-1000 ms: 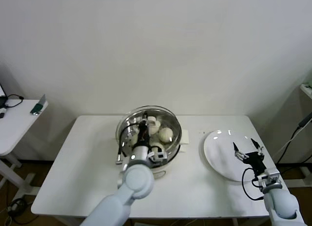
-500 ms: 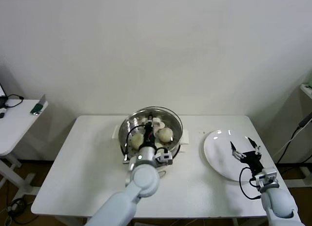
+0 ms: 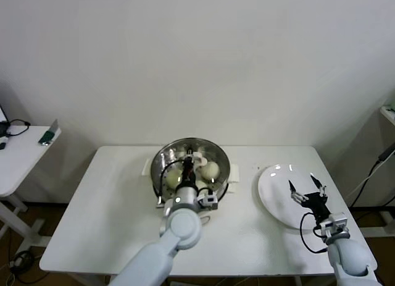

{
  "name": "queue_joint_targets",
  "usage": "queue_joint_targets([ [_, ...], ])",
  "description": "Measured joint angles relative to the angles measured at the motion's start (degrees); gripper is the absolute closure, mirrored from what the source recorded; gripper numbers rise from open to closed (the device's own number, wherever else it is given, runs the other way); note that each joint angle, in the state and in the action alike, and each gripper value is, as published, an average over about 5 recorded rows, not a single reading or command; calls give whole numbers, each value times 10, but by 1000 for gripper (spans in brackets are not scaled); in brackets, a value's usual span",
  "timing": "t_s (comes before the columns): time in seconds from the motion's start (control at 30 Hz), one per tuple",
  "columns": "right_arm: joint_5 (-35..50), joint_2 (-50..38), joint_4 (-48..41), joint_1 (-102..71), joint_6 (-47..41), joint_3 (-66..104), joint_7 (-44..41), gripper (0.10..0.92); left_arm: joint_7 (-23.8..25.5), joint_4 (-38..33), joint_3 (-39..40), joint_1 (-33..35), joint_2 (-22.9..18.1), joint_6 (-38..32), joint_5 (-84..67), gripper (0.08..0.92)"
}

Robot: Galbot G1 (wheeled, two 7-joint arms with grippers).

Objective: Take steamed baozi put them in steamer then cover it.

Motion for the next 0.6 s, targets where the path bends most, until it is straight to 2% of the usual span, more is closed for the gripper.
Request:
queue_joint_targets([
  [0.33,0,3,-2,2,1,-1,-4,203,-3,10,-1,-4,1,-8,2,845],
  [0.43,0,4,-2,3,1,-1,-6,203,2,7,-3,-1,4,-12,2,802],
  [0.6,3,5,-2,5,-8,-4,-7,203,12,-5,-7,5,13,-14,-1,663],
])
